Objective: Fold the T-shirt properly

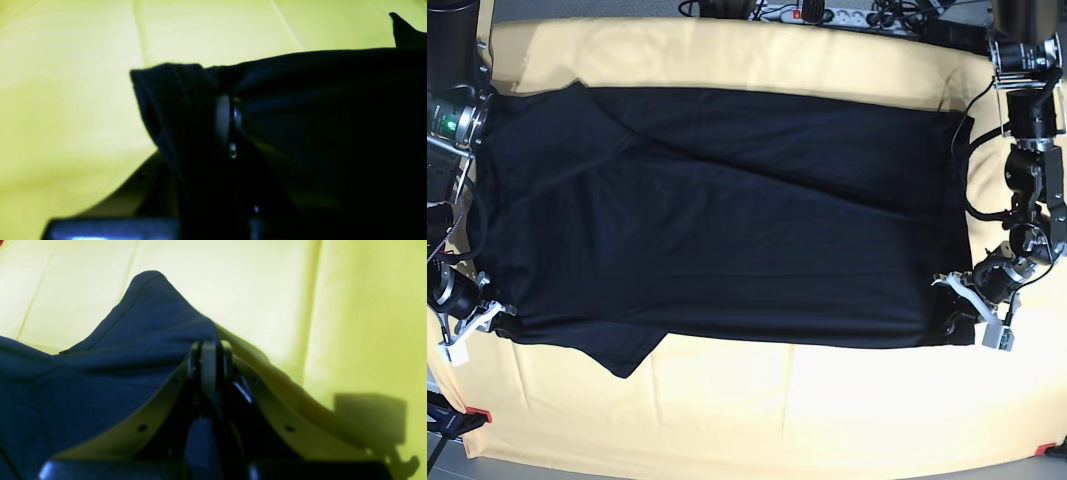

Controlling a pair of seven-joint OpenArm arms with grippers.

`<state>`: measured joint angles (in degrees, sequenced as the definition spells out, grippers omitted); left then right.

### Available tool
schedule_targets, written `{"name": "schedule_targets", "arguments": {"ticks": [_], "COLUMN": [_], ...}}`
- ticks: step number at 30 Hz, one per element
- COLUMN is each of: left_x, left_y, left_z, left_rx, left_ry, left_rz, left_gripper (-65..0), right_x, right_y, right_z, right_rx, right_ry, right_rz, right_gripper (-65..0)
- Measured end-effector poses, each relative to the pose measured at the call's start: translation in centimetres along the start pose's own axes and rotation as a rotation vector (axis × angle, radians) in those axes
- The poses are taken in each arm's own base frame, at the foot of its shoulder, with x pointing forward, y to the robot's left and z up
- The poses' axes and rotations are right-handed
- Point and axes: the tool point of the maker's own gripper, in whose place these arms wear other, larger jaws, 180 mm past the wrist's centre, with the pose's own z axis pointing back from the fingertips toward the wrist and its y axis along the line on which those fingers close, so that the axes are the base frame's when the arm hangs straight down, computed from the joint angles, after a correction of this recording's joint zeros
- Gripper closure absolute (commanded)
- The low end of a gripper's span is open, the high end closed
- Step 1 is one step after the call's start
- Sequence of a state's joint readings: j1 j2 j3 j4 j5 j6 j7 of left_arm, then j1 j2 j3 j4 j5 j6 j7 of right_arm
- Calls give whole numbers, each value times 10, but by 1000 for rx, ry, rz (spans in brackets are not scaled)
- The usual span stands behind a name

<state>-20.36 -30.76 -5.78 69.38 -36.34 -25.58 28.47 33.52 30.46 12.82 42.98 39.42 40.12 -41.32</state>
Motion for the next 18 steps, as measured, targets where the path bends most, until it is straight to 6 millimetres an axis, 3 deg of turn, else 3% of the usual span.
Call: {"name": "schedule_targets", "arguments": {"ticks": [8,15,18], "left_x": [35,6,-7], "left_y": [-4,-37,-43], "left_z": [-9,-32,-34], "left_rx": [-13,-81,-94], "left_ry": [-44,72,120], "left_rz": [-56,-185,-207], "left_gripper": [0,0,0], "right_x": [6,7,0], "right_y": [1,-2,1], "right_z": [0,2,2], "right_rx": [1,-6,7], "right_ry": [-15,-15,25], "right_rz": [3,3,-13], "right_gripper": [0,0,0]}}
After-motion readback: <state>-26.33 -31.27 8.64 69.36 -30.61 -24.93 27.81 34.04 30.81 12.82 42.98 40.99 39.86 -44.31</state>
